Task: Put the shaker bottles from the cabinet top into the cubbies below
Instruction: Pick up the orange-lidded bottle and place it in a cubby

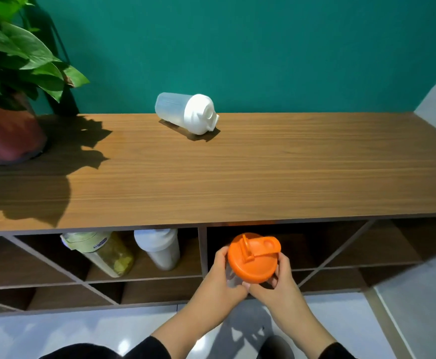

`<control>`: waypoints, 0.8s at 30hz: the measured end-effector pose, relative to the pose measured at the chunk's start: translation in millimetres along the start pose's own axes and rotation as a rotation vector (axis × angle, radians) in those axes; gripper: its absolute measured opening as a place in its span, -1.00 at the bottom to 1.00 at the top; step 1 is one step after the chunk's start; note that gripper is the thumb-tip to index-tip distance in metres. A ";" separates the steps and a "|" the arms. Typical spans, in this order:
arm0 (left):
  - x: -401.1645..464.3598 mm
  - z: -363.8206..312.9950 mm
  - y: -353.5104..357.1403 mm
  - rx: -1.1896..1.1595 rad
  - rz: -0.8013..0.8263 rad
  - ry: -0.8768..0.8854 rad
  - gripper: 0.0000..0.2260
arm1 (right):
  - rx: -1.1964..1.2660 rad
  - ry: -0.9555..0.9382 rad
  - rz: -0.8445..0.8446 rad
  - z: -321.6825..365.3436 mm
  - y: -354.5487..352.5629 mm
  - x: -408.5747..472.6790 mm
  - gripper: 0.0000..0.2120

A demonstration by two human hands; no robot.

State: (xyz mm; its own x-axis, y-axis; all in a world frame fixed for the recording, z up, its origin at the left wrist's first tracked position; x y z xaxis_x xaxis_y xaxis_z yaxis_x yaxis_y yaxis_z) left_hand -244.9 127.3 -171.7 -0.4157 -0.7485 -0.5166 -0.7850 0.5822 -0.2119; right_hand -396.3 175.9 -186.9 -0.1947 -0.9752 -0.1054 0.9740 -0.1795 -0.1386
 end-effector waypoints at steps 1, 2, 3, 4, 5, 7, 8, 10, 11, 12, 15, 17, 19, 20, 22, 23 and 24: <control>5.2 0.7 0.5 0.014 -0.020 -0.009 -0.47 | -0.010 0.007 -0.015 -5.8 0.2 4.0 0.05; 10.4 1.5 0.2 0.025 -0.047 -0.028 -0.53 | -0.023 0.010 -0.028 -10.7 1.3 7.7 0.04; 15.2 2.2 -1.0 0.031 -0.075 -0.059 -0.57 | -0.042 0.015 -0.040 -16.1 3.2 11.3 0.00; 19.9 2.8 -2.5 0.029 -0.098 -0.095 -0.58 | -0.063 0.021 -0.052 -20.9 5.5 14.9 -0.04; 24.5 3.1 -3.8 0.007 -0.113 -0.120 -0.58 | -0.087 0.029 -0.067 -25.7 7.9 18.8 -0.09; 32.2 4.1 -4.6 -0.056 -0.127 -0.138 -0.55 | -0.136 0.037 -0.101 -32.0 13.1 26.7 -0.16; 34.2 4.0 -4.4 -0.083 -0.129 -0.146 -0.52 | -0.159 0.035 -0.120 -34.2 15.8 30.8 -0.19; 37.1 3.3 -3.3 -0.124 -0.129 -0.173 -0.45 | -0.193 0.030 -0.167 -36.3 20.7 38.0 -0.20; 39.3 3.2 -2.9 -0.136 -0.138 -0.180 -0.42 | -0.206 0.034 -0.188 -37.5 23.1 41.0 -0.19; 42.1 3.3 -3.3 -0.142 -0.153 -0.185 -0.42 | -0.217 0.040 -0.203 -37.4 25.5 43.4 -0.18; 48.3 0.9 -5.4 -0.174 -0.185 -0.236 -0.52 | -0.244 0.078 -0.229 -37.9 31.4 49.0 -0.23; 49.9 -0.3 -4.1 -0.141 -0.167 -0.302 -0.70 | -0.267 0.091 -0.249 -40.6 33.4 52.1 -0.25; 51.2 0.7 -3.5 -0.116 -0.149 -0.353 -0.82 | -0.286 0.100 -0.268 -44.0 34.9 54.8 -0.25; 51.6 1.3 -4.2 -0.115 -0.153 -0.374 -0.84 | -0.292 0.105 -0.276 -45.5 35.6 55.9 -0.25; 52.0 0.1 -5.2 -0.122 -0.159 -0.408 -0.87 | -0.303 0.115 -0.289 -47.3 37.4 56.9 -0.25; 52.9 -0.4 -5.2 -0.135 -0.159 -0.420 -0.86 | -0.306 0.117 -0.292 -47.5 38.1 56.6 -0.24; 54.1 -0.6 -5.1 -0.147 -0.158 -0.427 -0.84 | -0.303 0.117 -0.295 -47.4 38.5 56.3 -0.24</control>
State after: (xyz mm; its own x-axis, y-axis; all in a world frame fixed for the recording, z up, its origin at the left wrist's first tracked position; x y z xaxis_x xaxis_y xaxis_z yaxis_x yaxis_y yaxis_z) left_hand -263.7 83.6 -198.0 -0.0842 -0.6092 -0.7885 -0.8927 0.3977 -0.2119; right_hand -375.3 120.2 -244.9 -0.4886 -0.8633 -0.1266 0.8000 -0.3853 -0.4600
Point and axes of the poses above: each hand's wrist, its own x-axis towards the middle knuckle, its own y-axis out of the palm, z = x × y, the point moved 3 cm from there along x, towards the middle knuckle, and after that the axes turned 14 degrees about -y, right-handed, at the moved point
